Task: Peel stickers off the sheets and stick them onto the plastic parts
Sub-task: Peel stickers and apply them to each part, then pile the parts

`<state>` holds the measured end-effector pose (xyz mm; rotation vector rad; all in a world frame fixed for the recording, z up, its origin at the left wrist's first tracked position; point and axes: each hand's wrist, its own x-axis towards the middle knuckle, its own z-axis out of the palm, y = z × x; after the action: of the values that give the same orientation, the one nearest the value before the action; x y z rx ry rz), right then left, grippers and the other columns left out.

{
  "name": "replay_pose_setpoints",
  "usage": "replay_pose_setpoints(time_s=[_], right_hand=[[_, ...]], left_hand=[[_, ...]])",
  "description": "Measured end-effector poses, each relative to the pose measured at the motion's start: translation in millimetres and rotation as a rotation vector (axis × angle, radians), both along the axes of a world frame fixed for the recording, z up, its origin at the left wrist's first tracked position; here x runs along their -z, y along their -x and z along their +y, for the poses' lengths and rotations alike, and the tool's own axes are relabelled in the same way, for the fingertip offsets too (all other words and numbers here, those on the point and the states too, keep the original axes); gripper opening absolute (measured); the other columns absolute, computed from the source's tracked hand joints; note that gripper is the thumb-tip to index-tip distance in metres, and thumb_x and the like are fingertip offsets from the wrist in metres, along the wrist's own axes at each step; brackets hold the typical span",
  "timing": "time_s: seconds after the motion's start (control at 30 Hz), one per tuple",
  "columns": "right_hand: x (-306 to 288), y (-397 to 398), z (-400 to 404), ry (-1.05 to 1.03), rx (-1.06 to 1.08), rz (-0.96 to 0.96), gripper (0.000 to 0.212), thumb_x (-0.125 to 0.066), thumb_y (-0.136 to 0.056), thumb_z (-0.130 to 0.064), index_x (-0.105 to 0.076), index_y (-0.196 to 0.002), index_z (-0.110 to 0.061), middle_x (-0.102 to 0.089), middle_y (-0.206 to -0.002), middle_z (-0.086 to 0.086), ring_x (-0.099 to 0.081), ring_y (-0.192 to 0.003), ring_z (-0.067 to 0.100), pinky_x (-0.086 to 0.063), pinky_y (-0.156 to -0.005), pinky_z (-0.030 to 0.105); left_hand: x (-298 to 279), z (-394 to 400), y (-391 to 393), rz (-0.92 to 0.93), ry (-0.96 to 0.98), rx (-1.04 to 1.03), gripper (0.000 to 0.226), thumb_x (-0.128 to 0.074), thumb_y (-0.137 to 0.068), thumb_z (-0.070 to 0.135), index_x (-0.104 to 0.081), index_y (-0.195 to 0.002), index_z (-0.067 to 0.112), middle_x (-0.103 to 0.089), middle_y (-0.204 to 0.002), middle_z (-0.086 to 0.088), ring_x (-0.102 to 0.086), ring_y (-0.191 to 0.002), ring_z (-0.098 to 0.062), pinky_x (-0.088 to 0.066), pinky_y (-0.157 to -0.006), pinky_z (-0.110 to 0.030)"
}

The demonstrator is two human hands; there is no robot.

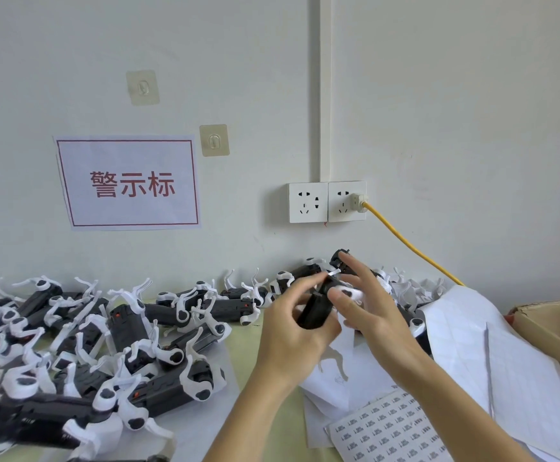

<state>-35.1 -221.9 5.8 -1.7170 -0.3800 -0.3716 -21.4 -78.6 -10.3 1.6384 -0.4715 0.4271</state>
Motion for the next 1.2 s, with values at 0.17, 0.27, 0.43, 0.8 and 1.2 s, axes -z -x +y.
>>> replay_pose_setpoints(time_s=[0.17,0.27,0.43,0.8,1.2], right_hand=[[-1,-1,-4,0.092,0.018,0.012,0.045,-0.064,-0.093,-0.039,-0.054,-0.137,-0.044,-0.066,-0.123,-0.01,-0.065,-0.097,0.001,-0.053,-0.096,0.035],[2,-3,-2,0.079,0.07,0.022,0.041,-0.057,-0.097,-0.043,-0.053,-0.137,-0.042,-0.063,-0.119,-0.017,-0.06,-0.112,0.004,-0.049,-0.101,0.032],[3,-10,-1,-0.168,0.168,0.056,0.022,-0.049,-0.097,-0.054,-0.059,-0.116,-0.048,-0.064,-0.116,-0.025,-0.058,-0.107,-0.009,-0.053,-0.086,0.028],[5,-13,0,-0.368,-0.033,0.311,0.042,-0.05,-0.092,-0.061,-0.058,-0.119,-0.029,-0.056,-0.124,0.004,-0.063,-0.093,0.023,-0.058,-0.073,0.035],[-2,-6,-11,-0.101,0.052,0.06,0.05,-0.074,-0.064,-0.073,-0.059,-0.103,-0.046,-0.064,-0.11,0.0,-0.069,-0.1,0.015,-0.055,-0.077,0.034]], left_hand=[[4,4,-2,-0.093,-0.149,-0.004,0.055,-0.072,-0.081,0.014,-0.064,-0.131,0.033,-0.072,-0.114,0.019,-0.066,-0.106,0.002,-0.052,-0.087,-0.015],[5,2,-3,-0.139,-0.178,-0.043,0.049,-0.074,-0.084,0.021,-0.064,-0.128,0.039,-0.073,-0.106,0.02,-0.068,-0.098,-0.001,-0.052,-0.081,-0.013],[4,0,-8,0.113,0.062,-0.115,0.056,-0.079,-0.065,0.049,-0.057,-0.117,0.046,-0.065,-0.107,0.018,-0.065,-0.091,0.004,-0.046,-0.072,-0.009],[-1,5,-14,0.265,0.452,0.02,0.046,-0.08,-0.07,0.041,-0.067,-0.102,0.01,-0.077,-0.096,-0.009,-0.075,-0.09,-0.026,-0.054,-0.08,-0.038],[-2,7,-8,0.349,0.586,0.129,0.021,-0.056,-0.09,0.03,-0.06,-0.089,0.009,-0.071,-0.088,-0.008,-0.067,-0.083,-0.022,-0.047,-0.078,-0.035]])
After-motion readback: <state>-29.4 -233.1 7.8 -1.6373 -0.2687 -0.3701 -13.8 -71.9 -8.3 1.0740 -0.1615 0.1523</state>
